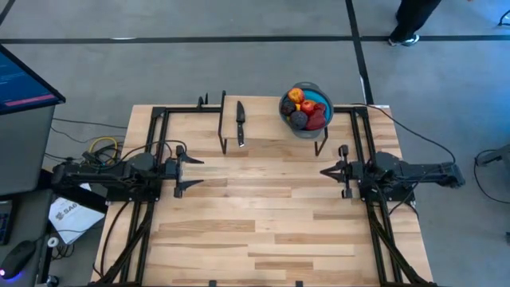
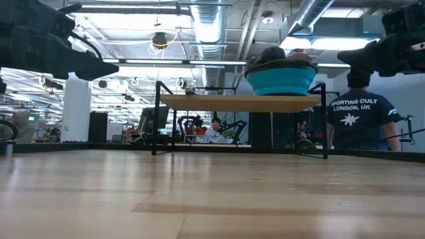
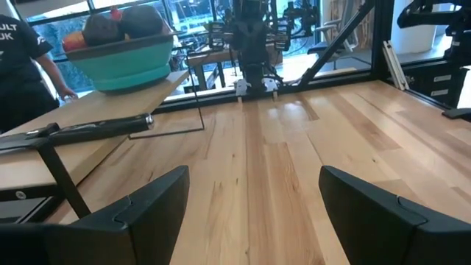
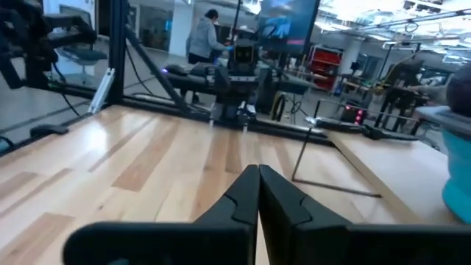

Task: Pick & Place Fruit
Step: Return to Home Position

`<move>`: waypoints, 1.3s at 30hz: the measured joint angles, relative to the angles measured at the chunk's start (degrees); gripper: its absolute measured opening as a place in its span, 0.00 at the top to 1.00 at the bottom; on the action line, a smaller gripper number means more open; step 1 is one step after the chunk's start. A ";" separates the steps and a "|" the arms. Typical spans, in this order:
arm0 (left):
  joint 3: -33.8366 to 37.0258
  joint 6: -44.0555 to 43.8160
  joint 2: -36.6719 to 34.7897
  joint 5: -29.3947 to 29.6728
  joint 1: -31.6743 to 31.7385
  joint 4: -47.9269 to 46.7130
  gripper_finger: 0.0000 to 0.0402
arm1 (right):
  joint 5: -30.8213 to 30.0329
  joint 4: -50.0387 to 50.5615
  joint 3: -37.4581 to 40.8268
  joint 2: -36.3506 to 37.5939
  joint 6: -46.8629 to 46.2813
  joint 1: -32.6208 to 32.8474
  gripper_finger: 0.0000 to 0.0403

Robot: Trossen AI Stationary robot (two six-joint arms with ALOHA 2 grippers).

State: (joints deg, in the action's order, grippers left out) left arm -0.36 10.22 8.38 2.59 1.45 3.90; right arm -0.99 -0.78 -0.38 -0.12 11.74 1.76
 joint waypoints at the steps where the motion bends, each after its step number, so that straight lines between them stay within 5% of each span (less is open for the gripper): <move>1: 0.00 0.00 0.00 0.00 0.00 0.10 0.26 | -0.09 0.00 0.00 0.00 0.13 0.25 1.00; 11: 0.00 0.00 0.00 0.00 0.00 0.15 0.26 | 0.37 0.02 0.02 0.00 -7.62 -0.06 1.00; 39: 0.00 0.02 -0.55 0.09 -0.08 0.42 0.26 | 0.53 0.04 0.07 -0.59 -6.84 0.00 0.99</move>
State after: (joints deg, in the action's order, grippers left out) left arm -0.36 10.24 7.83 2.68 1.38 4.32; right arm -0.46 -0.73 -0.32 -0.71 4.91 1.76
